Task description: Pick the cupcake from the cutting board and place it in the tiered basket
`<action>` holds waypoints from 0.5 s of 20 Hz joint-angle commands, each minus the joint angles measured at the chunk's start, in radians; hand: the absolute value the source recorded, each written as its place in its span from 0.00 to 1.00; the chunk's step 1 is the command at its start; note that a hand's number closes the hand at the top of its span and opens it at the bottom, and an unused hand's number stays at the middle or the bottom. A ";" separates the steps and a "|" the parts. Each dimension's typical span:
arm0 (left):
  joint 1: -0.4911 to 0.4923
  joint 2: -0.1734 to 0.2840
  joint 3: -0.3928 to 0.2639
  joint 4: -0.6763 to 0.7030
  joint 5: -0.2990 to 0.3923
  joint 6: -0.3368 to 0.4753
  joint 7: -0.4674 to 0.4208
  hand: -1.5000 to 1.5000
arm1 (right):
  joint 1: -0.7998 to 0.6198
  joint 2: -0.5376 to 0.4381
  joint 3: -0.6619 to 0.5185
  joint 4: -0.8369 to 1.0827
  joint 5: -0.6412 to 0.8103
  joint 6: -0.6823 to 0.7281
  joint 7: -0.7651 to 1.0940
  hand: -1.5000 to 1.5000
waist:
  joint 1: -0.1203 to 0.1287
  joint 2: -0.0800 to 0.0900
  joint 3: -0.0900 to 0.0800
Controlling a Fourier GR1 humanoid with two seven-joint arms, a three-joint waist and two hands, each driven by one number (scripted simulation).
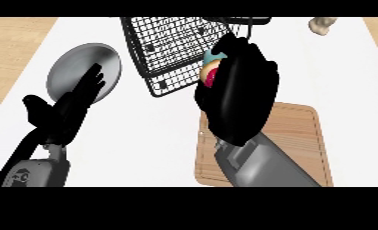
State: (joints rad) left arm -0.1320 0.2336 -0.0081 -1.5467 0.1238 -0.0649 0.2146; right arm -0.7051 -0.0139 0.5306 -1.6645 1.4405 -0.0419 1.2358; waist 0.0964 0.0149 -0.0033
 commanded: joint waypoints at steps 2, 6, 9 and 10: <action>-0.024 0.012 0.008 -0.001 0.019 -0.016 0.036 0.50 | -0.168 0.013 -0.080 0.160 -0.107 -0.016 0.251 1.00 | 0.018 -0.001 0.001; -0.030 -0.004 -0.011 0.022 0.009 -0.020 0.018 0.50 | -0.232 0.013 -0.137 0.306 -0.158 -0.079 0.245 1.00 | 0.028 0.009 0.000; -0.040 -0.008 -0.017 -0.005 -0.004 -0.002 0.033 0.50 | -0.287 0.013 -0.174 0.384 -0.192 -0.089 0.249 1.00 | 0.023 0.002 0.001; -0.026 -0.017 -0.015 0.015 -0.001 -0.004 0.012 0.50 | -0.304 0.013 -0.181 0.438 -0.193 -0.129 0.224 1.00 | 0.030 0.009 0.000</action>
State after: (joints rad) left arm -0.1618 0.2275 -0.0160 -1.5385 0.1278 -0.0725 0.2360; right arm -0.9289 -0.0128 0.3781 -1.3532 1.2896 -0.0776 1.2359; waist 0.1200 0.0197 -0.0029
